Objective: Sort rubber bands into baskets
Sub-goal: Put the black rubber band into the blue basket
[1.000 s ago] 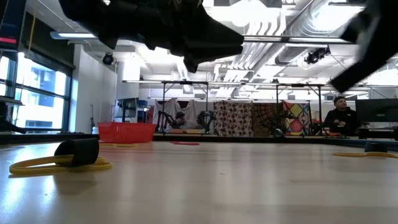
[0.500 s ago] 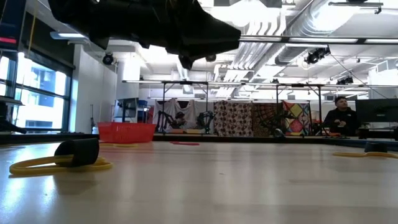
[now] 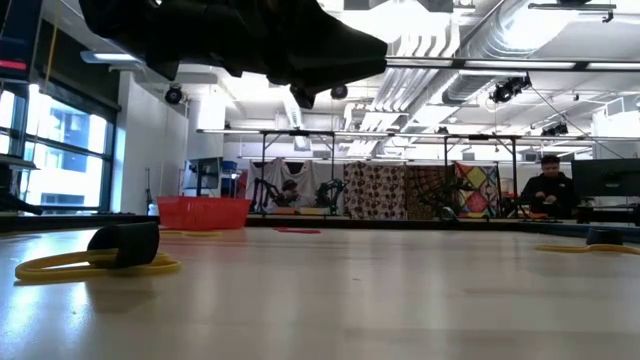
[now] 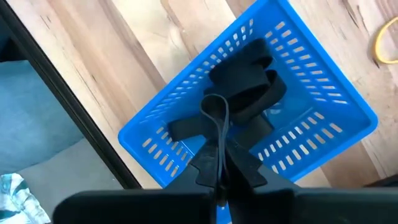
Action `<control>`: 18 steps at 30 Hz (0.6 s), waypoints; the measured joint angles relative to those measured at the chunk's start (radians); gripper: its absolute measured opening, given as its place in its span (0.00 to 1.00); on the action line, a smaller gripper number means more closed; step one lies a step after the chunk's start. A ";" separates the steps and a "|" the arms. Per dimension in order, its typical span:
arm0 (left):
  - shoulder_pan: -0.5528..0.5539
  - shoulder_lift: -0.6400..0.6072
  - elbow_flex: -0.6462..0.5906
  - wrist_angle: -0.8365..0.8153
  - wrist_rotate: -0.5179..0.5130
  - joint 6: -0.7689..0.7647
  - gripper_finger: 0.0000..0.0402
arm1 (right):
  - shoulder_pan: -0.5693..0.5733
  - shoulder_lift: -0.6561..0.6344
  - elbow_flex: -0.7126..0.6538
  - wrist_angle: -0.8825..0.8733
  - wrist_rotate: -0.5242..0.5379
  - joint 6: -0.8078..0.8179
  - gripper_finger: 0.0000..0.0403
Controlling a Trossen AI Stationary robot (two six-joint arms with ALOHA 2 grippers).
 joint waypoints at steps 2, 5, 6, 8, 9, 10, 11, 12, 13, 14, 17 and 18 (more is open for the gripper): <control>0.000 0.000 0.000 0.000 0.000 0.000 0.27 | 0.000 0.000 -0.011 0.008 0.001 0.014 0.00; 0.000 0.000 0.000 -0.002 0.000 0.007 0.27 | -0.007 0.000 -0.069 0.071 -0.051 0.022 0.00; 0.000 0.000 0.000 0.001 0.000 0.009 0.27 | -0.011 0.000 -0.090 0.103 -0.078 0.025 0.00; 0.000 0.000 0.000 0.009 0.000 0.009 0.27 | -0.016 0.001 -0.122 0.152 -0.115 0.033 0.00; 0.000 0.000 0.000 0.015 0.002 0.009 0.27 | -0.017 0.001 -0.131 0.159 -0.122 0.037 0.00; 0.000 0.000 0.000 0.021 0.006 0.013 0.27 | -0.018 0.001 -0.136 0.157 -0.123 0.041 0.00; 0.001 0.000 0.000 0.024 0.014 0.018 0.27 | -0.019 0.001 -0.141 0.160 -0.123 0.041 0.00; 0.001 -0.001 0.000 0.026 0.023 0.024 0.27 | -0.020 0.001 -0.144 0.161 -0.122 0.041 0.00; 0.001 -0.001 0.000 0.026 0.028 0.025 0.27 | -0.020 0.001 -0.147 0.160 -0.122 0.041 0.00; 0.001 -0.001 0.000 0.026 0.029 0.025 0.27 | -0.020 0.001 -0.148 0.155 -0.122 0.041 0.00; 0.001 -0.001 0.000 0.024 0.029 0.025 0.27 | -0.026 0.001 -0.148 0.150 -0.121 0.043 0.00; 0.001 -0.001 0.000 0.024 0.029 0.024 0.27 | -0.028 0.001 -0.148 0.150 -0.121 0.043 0.00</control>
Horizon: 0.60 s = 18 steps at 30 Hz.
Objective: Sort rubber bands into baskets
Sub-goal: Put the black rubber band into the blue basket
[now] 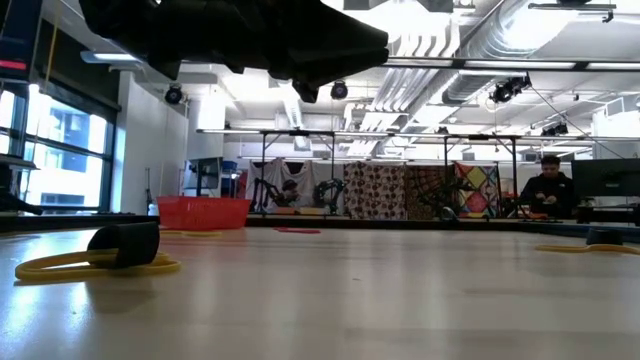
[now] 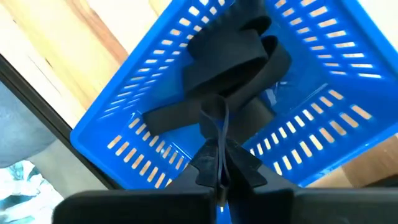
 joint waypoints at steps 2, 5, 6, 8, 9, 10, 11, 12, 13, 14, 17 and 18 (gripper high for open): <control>0.000 0.000 0.000 0.000 0.000 0.000 0.27 | -0.008 0.000 0.000 0.000 0.000 0.000 0.00; 0.000 0.000 0.000 -0.001 0.000 0.000 0.27 | -0.021 0.000 0.000 0.000 0.001 -0.002 0.00; 0.000 0.000 0.000 -0.002 0.000 0.000 0.27 | -0.027 0.000 0.000 -0.001 0.000 -0.004 0.01; 0.000 0.000 0.000 -0.001 0.000 -0.004 0.27 | -0.036 0.000 0.000 -0.001 0.000 -0.010 0.03; 0.000 0.000 0.000 -0.002 0.000 -0.008 0.27 | -0.040 0.000 0.000 -0.005 0.000 -0.013 0.05; 0.000 0.000 0.000 -0.002 0.000 -0.012 0.27 | -0.045 0.000 0.000 -0.008 0.000 -0.022 0.06; 0.000 0.000 0.000 -0.002 0.000 -0.015 0.27 | -0.047 0.000 0.000 -0.009 0.000 -0.029 0.08; 0.000 0.000 0.000 -0.002 0.000 -0.016 0.27 | -0.051 0.000 0.000 -0.008 0.000 -0.033 0.10; 0.000 0.000 0.000 -0.002 0.000 -0.016 0.27 | -0.053 0.000 0.000 -0.008 -0.001 -0.036 0.12; -0.001 0.000 0.000 -0.002 0.000 -0.016 0.27 | -0.056 0.000 0.000 -0.008 -0.002 -0.037 0.14; -0.001 0.000 0.000 -0.003 0.000 -0.018 0.27 | -0.058 0.000 0.000 -0.009 -0.005 -0.045 0.20; -0.001 0.000 0.000 -0.003 0.001 -0.018 0.27 | -0.058 0.000 0.000 -0.011 -0.004 -0.048 0.22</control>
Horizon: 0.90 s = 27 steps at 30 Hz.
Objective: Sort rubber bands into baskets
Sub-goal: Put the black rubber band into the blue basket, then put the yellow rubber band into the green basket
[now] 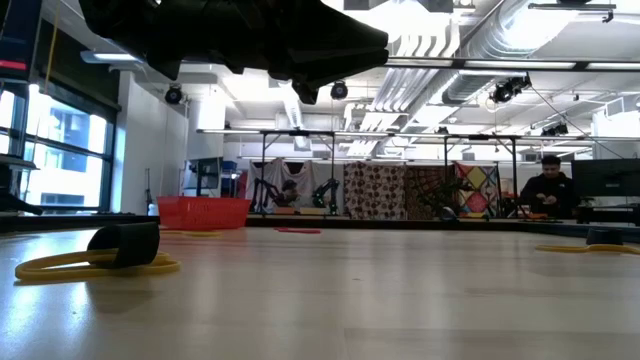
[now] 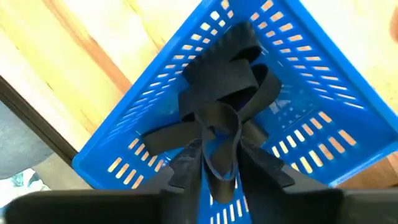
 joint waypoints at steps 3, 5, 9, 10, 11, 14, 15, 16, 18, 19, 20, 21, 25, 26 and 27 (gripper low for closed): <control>0.000 0.000 0.000 0.000 0.000 0.000 0.27 | 0.000 0.000 0.003 -0.036 -0.001 -0.001 0.28; 0.000 0.000 0.000 0.000 0.000 0.000 0.27 | 0.000 0.000 0.015 -0.069 -0.006 -0.004 0.32; 0.000 0.000 0.000 -0.004 0.000 -0.004 0.27 | 0.000 0.000 0.053 -0.151 -0.005 -0.004 0.37; -0.001 0.000 0.000 -0.005 0.000 -0.010 0.27 | 0.000 0.000 0.066 -0.170 -0.002 -0.004 0.37; 0.000 0.000 0.000 -0.006 0.000 -0.015 0.27 | 0.000 0.000 0.081 -0.190 0.009 -0.008 0.38; -0.001 0.000 0.000 -0.008 0.000 -0.016 0.27 | -0.005 0.000 0.121 -0.235 0.083 -0.046 0.38; -0.001 0.000 0.000 -0.008 0.000 -0.016 0.27 | -0.010 0.000 0.131 -0.237 0.116 -0.071 0.38; -0.001 0.000 0.000 -0.008 0.000 -0.016 0.27 | -0.017 0.000 0.137 -0.235 0.150 -0.098 0.38; -0.001 0.000 0.000 -0.008 0.000 -0.015 0.27 | -0.039 0.000 0.137 -0.237 0.212 -0.145 0.38; -0.001 0.000 0.000 -0.009 0.000 -0.015 0.27 | -0.056 0.000 0.133 -0.237 0.239 -0.169 0.38; -0.001 0.000 0.000 -0.009 0.000 -0.016 0.27 | -0.077 0.000 0.128 -0.241 0.260 -0.193 0.38; -0.001 0.000 0.000 -0.009 0.000 -0.016 0.27 | -0.102 0.000 0.119 -0.244 0.273 -0.224 0.38; -0.001 0.000 0.001 -0.025 0.000 -0.016 0.27 | -0.209 0.000 0.087 -0.247 0.313 -0.394 0.38; -0.001 0.000 0.001 -0.028 0.000 -0.017 0.27 | -0.240 0.000 0.078 -0.245 0.320 -0.438 0.38; -0.001 0.000 0.001 -0.028 0.000 -0.020 0.27 | -0.271 0.000 0.071 -0.240 0.326 -0.483 0.38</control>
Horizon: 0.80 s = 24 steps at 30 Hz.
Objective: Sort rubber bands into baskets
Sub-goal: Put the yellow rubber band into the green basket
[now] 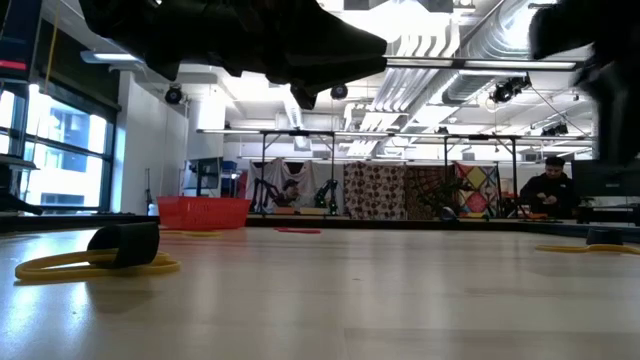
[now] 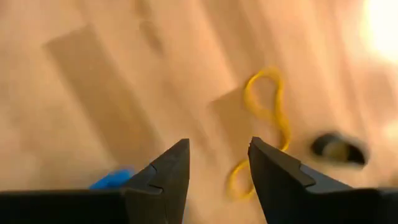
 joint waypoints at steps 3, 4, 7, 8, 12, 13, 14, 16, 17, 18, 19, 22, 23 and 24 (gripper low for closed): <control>0.000 0.000 0.000 -0.001 0.000 -0.004 0.27 | -0.099 0.000 -0.038 0.019 0.013 -0.149 0.38; 0.000 0.000 0.000 0.000 0.000 -0.004 0.27 | -0.131 0.000 -0.057 0.026 0.014 -0.203 0.38; 0.000 0.000 0.000 -0.001 0.000 -0.004 0.27 | -0.219 0.000 -0.130 0.061 0.001 -0.352 0.38; 0.000 0.000 0.000 -0.001 0.000 -0.004 0.27 | -0.249 0.000 -0.158 0.077 -0.015 -0.398 0.38; 0.000 0.000 0.000 -0.009 0.000 -0.004 0.27 | -0.359 0.000 -0.278 0.203 -0.086 -0.528 0.38; 0.000 0.000 0.000 -0.010 0.000 -0.004 0.27 | -0.381 0.000 -0.304 0.240 -0.106 -0.546 0.38; 0.000 0.000 0.000 -0.013 0.000 -0.004 0.27 | -0.400 -0.001 -0.324 0.272 -0.119 -0.554 0.38; 0.000 0.000 0.000 -0.017 0.000 -0.005 0.27 | -0.431 -0.007 -0.355 0.309 -0.140 -0.562 0.38; 0.000 0.000 0.000 -0.019 0.000 -0.006 0.27 | -0.440 -0.008 -0.362 0.314 -0.145 -0.561 0.38; 0.000 0.000 0.000 -0.019 0.000 -0.006 0.27 | -0.449 -0.007 -0.366 0.314 -0.148 -0.555 0.38; 0.000 0.000 0.000 -0.019 0.000 -0.006 0.27 | -0.455 -0.006 -0.367 0.315 -0.152 -0.555 0.38; 0.000 0.000 0.000 -0.021 0.000 -0.006 0.27 | -0.461 -0.006 -0.369 0.323 -0.168 -0.574 0.36; 0.000 0.000 0.000 -0.021 0.000 -0.007 0.27 | -0.461 -0.006 -0.369 0.329 -0.172 -0.585 0.35; 0.000 0.000 0.000 -0.022 0.000 -0.009 0.27 | -0.461 -0.006 -0.370 0.334 -0.174 -0.595 0.33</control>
